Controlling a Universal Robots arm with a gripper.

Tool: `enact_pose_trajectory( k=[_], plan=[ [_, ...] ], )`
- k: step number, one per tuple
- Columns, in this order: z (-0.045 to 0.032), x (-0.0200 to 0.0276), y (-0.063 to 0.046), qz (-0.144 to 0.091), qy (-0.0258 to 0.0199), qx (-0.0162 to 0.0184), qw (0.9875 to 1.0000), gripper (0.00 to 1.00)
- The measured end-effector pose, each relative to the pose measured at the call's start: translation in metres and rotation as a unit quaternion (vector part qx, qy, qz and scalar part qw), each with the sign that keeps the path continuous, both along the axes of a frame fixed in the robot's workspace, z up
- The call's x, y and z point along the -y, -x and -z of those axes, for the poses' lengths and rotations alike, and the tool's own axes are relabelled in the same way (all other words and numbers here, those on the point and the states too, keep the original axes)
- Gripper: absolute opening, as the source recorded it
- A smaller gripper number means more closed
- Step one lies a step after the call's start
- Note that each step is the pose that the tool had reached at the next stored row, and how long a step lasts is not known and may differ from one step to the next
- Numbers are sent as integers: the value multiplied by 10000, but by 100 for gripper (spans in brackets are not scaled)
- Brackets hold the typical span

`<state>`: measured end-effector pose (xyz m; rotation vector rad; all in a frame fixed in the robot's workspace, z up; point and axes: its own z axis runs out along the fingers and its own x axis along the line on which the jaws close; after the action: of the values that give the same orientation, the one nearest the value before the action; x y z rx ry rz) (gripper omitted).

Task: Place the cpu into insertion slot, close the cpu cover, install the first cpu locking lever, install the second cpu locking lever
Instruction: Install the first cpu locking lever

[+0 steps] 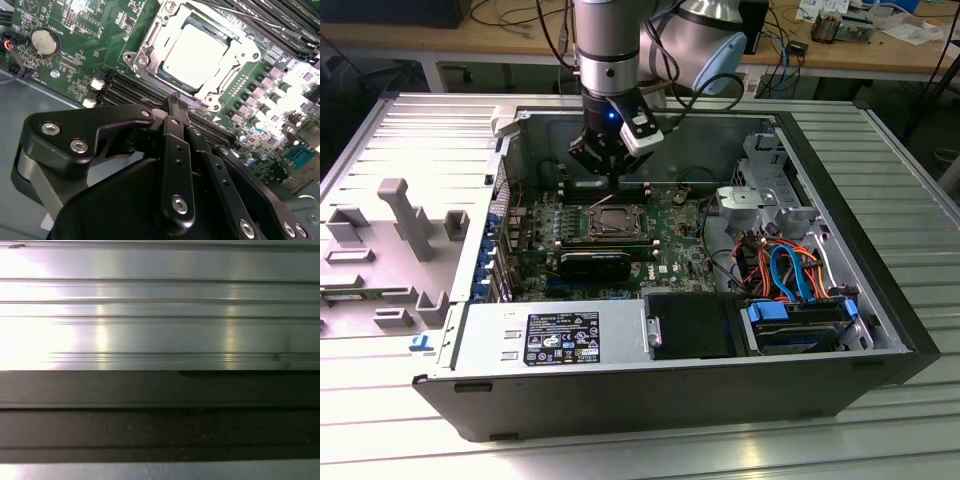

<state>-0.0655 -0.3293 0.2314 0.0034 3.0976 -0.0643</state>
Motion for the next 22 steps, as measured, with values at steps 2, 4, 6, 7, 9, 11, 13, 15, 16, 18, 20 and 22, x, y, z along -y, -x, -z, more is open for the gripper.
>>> enact_pose_trajectory(
  k=[2, 4, 6, 7, 9, 11, 13, 15, 16, 18, 20, 22],
  plan=[
    [8, 0, -25, 2, 0, 0, 10000, 11],
    [16, 0, -37, 2, -1, 0, 10000, 11],
    [29, 0, -41, 3, -1, 0, 10000, 11],
    [40, 0, -43, 2, -1, 0, 10000, 11],
    [51, 0, -50, 1, -1, 0, 10000, 11],
    [63, 0, -64, 2, -1, 0, 10000, 11],
    [90, 0, -76, 2, -1, 0, 10000, 11],
    [117, 0, -88, 2, -1, -1, 10000, 11],
    [125, 0, -93, 2, -1, 0, 10000, 11],
    [144, 0, -101, 2, -1, 0, 10000, 11],
    [154, 0, -104, -143, -1, 0, 9999, 11],
    [155, 0, -99, -336, -1, 1, 9994, 11]
  ],
)
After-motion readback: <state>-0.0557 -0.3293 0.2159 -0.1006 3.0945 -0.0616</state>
